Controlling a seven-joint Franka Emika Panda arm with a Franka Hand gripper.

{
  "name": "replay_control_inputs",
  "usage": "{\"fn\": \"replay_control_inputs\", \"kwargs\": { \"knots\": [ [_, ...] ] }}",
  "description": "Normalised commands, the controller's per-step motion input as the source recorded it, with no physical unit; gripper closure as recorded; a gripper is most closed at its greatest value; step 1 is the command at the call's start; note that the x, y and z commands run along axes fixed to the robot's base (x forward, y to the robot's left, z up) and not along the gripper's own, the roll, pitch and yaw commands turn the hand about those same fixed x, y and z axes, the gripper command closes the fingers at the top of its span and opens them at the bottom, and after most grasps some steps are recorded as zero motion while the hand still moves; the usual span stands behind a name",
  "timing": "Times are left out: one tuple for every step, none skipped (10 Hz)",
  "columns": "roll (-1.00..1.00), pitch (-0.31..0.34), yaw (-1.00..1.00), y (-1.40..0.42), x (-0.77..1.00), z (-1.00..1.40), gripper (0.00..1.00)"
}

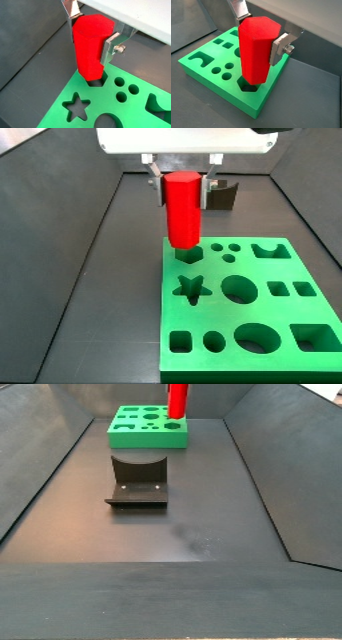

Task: Pick up the hexagon object. Move up. Place the hexagon object on the fixture. Regrasp the hexagon object. Move to above the board. Insert the hexagon object.
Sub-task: Insert the hexagon object.

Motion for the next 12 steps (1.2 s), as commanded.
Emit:
{"fn": "replay_control_inputs", "kwargs": {
  "knots": [
    [0.03, 0.000, 0.26, 0.12, 0.90, -0.17, 1.00],
    [0.04, 0.000, 0.29, 0.12, 0.85, -0.18, 1.00],
    [0.05, 0.000, 0.27, 0.11, 0.71, -0.20, 1.00],
    [0.08, 0.000, 0.19, 0.07, 0.47, -0.17, 1.00],
    [0.00, 0.000, 0.00, 0.00, 0.00, -0.08, 1.00],
    [0.10, -0.146, -0.01, -0.27, 0.00, -0.43, 1.00],
    [0.11, -0.140, -0.02, -0.29, -0.04, -0.36, 1.00],
    [0.05, -0.107, -0.14, -0.12, -0.10, -0.21, 1.00],
    [0.03, -0.077, -0.20, -0.03, -0.13, -0.17, 1.00],
    [0.00, -0.054, -0.13, 0.00, -0.11, -0.05, 1.00],
    [0.00, -0.046, -0.02, 0.00, -0.05, -0.11, 1.00],
    [0.02, -0.024, -0.03, 0.01, 0.00, -0.12, 1.00]
  ]
}}
